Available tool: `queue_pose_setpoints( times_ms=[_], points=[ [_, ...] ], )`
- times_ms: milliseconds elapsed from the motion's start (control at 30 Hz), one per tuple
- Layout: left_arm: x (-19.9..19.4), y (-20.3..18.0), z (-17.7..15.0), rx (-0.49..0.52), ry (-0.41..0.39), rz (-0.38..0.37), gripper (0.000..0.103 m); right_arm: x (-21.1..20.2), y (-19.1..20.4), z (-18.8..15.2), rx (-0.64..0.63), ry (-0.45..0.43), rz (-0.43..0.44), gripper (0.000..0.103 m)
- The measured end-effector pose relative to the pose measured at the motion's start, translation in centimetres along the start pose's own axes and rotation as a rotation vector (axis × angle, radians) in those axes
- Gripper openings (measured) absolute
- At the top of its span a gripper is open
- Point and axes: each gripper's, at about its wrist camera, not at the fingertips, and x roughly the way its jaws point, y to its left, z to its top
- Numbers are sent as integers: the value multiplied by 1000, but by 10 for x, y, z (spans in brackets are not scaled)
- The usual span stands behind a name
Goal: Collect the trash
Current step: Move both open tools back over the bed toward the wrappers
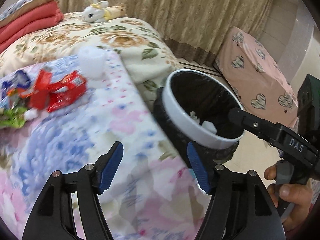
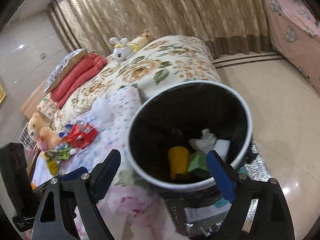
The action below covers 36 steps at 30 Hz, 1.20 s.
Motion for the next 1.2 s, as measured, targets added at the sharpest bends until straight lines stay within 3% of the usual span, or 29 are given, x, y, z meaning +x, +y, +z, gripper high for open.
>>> queue_pose_setpoints(
  times_ms=[567,1200],
  points=[
    [-45,87,-46,-152,-41,111,69,21,86,-40,-122,57,110,91],
    [-75,167,-78,-326,-74,225,71,69,144,-60,-191,147,171,91]
  ],
)
